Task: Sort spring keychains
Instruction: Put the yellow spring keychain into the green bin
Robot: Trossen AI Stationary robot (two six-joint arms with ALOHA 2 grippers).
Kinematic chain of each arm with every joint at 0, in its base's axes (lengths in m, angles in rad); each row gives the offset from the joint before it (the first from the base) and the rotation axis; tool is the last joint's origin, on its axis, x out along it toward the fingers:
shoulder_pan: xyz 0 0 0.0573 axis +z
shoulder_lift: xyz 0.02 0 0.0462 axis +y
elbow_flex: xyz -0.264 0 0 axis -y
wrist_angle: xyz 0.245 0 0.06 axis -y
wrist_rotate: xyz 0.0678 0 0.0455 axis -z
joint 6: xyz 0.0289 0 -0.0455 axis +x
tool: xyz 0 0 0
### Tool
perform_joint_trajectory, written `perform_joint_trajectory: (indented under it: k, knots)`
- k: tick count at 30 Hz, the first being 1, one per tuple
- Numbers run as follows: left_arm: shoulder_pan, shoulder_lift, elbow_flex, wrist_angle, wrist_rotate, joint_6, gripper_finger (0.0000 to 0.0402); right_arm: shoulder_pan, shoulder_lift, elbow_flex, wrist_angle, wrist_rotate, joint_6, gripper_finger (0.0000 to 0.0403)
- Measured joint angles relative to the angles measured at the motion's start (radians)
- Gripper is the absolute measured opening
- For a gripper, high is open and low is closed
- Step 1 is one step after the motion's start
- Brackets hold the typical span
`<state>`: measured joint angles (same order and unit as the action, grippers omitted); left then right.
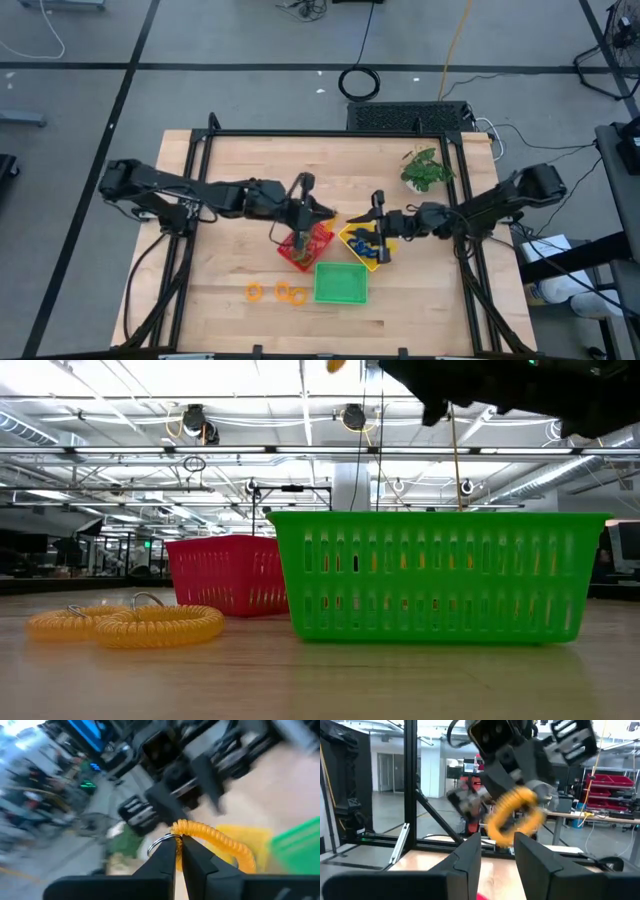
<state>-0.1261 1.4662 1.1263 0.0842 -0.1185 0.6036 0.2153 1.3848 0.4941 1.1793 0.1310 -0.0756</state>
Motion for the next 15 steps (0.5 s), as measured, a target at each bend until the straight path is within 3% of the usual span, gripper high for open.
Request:
perform_joint_trajectory:
  k: [5, 15]
  knots:
    - [0.007, 0.044, -0.001, 0.037, -0.118, 0.204, 0.0007, 0.0, 0.055, 0.065, 0.0, -0.001, -0.049, 0.0102]
    - [0.012, 0.058, 0.001, 0.043, -0.145, 0.266, 0.001, -0.035, 0.114, 0.117, -0.003, -0.003, -0.011, 0.0102]
